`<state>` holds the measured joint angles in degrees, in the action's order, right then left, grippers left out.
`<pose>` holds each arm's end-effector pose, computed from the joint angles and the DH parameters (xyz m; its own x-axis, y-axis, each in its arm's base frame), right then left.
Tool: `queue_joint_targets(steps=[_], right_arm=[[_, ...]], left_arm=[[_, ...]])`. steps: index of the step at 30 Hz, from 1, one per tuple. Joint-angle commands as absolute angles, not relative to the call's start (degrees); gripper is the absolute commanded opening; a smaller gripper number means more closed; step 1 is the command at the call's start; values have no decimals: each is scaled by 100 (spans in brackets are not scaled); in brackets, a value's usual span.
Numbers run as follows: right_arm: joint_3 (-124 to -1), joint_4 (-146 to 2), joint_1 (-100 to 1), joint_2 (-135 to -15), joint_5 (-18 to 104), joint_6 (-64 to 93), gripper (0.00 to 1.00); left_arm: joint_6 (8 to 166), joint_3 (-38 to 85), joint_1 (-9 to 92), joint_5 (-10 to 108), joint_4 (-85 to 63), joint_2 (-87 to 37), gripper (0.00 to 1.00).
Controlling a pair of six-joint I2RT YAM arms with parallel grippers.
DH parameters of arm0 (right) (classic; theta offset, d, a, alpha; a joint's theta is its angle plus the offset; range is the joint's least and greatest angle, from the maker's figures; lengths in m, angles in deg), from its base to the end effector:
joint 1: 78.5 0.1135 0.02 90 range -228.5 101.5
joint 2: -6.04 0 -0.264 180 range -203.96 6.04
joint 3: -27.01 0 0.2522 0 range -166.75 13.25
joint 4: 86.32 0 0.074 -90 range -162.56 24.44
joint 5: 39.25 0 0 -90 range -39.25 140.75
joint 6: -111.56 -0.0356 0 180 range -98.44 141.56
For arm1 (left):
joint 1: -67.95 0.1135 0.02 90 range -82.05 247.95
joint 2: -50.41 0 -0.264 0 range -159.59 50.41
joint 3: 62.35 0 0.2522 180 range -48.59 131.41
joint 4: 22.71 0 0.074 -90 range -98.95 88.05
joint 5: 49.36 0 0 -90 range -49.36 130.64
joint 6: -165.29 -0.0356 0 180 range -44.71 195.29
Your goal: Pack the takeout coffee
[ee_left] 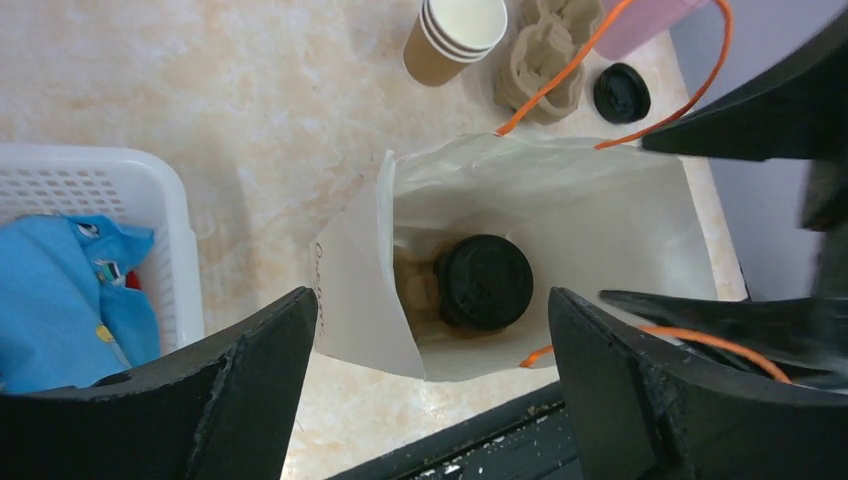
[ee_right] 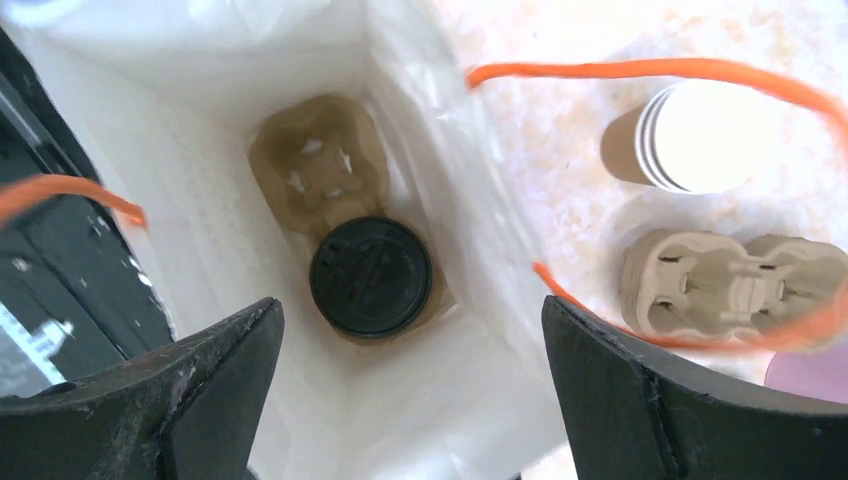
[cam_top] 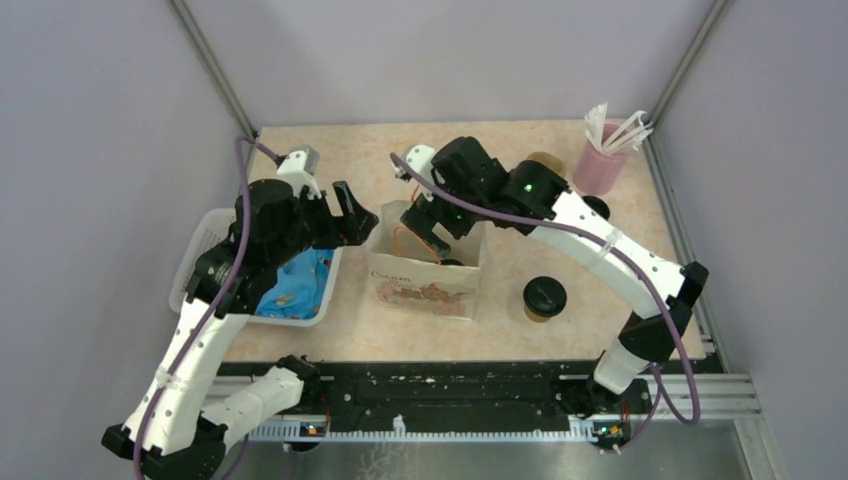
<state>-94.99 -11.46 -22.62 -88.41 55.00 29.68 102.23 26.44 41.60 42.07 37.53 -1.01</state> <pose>0.1920 0.2786 0.4129 -0.2955 -0.6873 -0.6635 -0.8476 0.5090 -0.1497 0.1401 -0.0704 0.4304 -0.5208 -0.2475 -0.8170 0.2562 0.8677 -0.4261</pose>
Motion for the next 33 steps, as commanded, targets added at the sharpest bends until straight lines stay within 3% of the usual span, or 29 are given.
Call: queue_joint_targets(steps=[1, 9, 14, 20, 26, 33], right_arm=[[-10248, -921, -2199, -8302, 6097, 2038, 99], [-10600, 465, -2206, -7824, 7513, -1132, 99], [-8410, -765, -2731, -6608, 6297, -2424, 99], [-6639, -2595, -3306, -5781, 5125, -3271, 98], [-6098, -3704, -3845, -6026, 4230, -3414, 94], [-6275, -4125, -4155, -6535, 3700, -3081, 87]], left_arm=[[10366, 2920, 4151, 4571, 3977, -335, 93], [10738, 2938, 4418, 5239, 4290, -765, 99], [11116, 2594, 4795, 6077, 3929, -973, 98], [11485, 2392, 4933, 6791, 3750, -1315, 88], [11842, 1983, 4943, 6960, 3541, -1021, 84], [12796, 1065, 4932, 7183, 2771, -365, 78]])
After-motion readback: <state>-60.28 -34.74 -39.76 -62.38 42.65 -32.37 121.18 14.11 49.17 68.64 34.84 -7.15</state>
